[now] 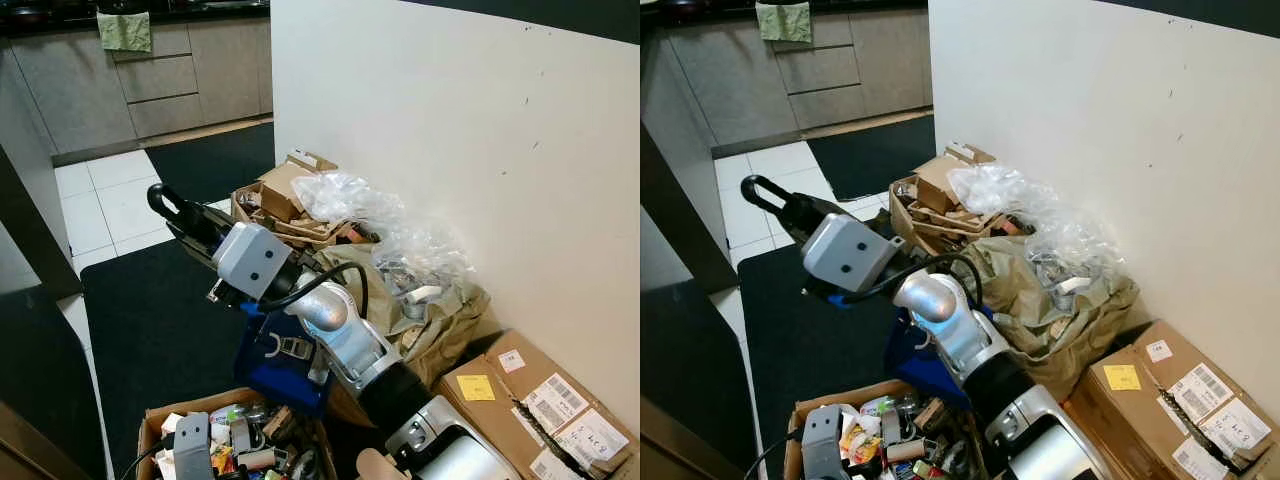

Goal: Sweep floor

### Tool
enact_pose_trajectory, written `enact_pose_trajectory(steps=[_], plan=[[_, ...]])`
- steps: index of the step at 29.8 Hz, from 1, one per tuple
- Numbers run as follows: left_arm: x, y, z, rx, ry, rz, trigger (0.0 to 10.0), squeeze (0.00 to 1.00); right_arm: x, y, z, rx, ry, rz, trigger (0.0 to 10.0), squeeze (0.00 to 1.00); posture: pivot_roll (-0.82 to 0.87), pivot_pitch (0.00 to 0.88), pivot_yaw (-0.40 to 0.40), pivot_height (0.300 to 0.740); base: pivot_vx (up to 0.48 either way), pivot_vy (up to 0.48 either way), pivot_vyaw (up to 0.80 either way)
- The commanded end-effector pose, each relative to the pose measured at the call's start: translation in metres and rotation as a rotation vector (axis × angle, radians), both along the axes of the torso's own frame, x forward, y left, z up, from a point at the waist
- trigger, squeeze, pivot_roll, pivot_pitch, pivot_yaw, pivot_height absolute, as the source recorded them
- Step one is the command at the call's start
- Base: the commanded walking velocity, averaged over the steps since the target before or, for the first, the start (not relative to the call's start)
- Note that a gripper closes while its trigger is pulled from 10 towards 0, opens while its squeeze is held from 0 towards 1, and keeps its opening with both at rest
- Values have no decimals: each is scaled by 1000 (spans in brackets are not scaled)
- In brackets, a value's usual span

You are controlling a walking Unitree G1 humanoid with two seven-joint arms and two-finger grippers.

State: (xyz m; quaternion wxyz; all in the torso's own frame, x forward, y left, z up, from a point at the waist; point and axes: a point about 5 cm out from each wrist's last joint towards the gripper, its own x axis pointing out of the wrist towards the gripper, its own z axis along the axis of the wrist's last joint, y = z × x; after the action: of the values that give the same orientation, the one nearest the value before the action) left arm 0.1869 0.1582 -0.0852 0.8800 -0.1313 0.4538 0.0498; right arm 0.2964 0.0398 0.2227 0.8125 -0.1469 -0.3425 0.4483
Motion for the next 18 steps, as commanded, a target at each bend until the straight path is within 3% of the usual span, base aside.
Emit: enact_pose_trajectory(steps=[1,13,18], plan=[[-2,0,-1,1,20,0,10000,0,-8,15,6,67,23,35,10000,0,36,0,-46,740,0,0,0],[-2,0,-1,12,15,-13,10000,0,-4,14,3,73,60,12,10000,0,35,0,-43,740,0,0,0],[-2,1,-1,17,15,-25,10000,0,-3,13,3,72,61,6,10000,0,36,0,-40,740,0,422,0]])
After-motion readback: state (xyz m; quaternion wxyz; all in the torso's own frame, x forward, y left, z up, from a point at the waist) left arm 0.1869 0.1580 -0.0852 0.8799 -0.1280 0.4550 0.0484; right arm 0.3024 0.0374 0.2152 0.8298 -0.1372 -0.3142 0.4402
